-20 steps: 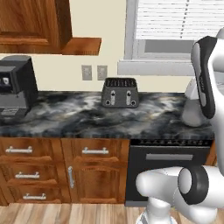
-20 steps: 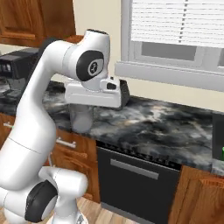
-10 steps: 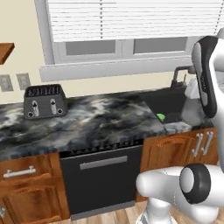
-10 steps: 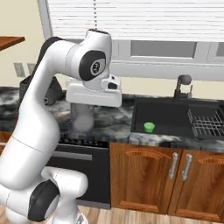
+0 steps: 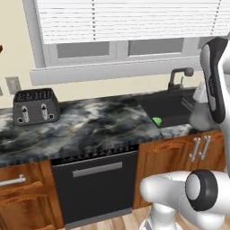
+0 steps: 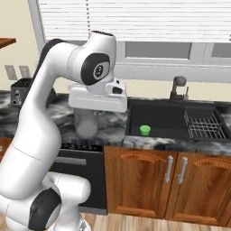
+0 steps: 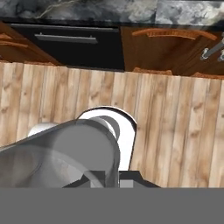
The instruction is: Pick the cup and glass cup and place them in the sink. Then turn on the water.
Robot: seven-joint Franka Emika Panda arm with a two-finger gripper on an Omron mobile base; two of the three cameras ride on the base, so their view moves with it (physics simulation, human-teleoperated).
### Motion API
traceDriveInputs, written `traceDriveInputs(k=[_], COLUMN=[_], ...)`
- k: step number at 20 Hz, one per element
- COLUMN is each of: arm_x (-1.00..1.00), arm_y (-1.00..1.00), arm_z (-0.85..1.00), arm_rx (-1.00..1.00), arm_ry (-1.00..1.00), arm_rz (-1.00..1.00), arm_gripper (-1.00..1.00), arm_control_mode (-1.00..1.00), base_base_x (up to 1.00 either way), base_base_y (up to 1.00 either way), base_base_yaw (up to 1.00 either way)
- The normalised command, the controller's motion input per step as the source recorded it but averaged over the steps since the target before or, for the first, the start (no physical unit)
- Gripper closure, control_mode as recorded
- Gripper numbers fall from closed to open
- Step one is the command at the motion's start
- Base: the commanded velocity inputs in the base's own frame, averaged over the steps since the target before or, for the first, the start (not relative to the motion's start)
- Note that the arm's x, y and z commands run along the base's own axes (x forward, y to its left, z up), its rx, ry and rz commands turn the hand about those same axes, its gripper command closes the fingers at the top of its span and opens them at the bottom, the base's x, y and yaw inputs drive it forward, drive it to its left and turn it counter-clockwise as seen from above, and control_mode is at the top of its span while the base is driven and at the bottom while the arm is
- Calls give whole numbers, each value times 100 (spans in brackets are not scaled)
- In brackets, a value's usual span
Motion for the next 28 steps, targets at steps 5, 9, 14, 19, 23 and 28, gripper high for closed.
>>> traceDriveInputs(k=[5, 9, 14, 19, 23, 28], arm_x=[0, 0, 0, 0, 0, 0], arm_y=[0, 0, 0, 0, 0, 0], arm_z=[0, 0, 0, 0, 0, 0], arm_rx=[0, 0, 0, 0, 0, 0], arm_ry=[0, 0, 0, 0, 0, 0], arm_rz=[0, 0, 0, 0, 0, 0], arm_gripper=[100, 100, 100, 100, 100, 100], arm_control_mode=[100, 100, 100, 100, 100, 100], base_base_x=[51, 65, 59, 26, 28, 45], base_base_y=[-2, -6, -55, -67, -14, 13], base_base_yaw=[21, 18, 0, -12, -5, 2])
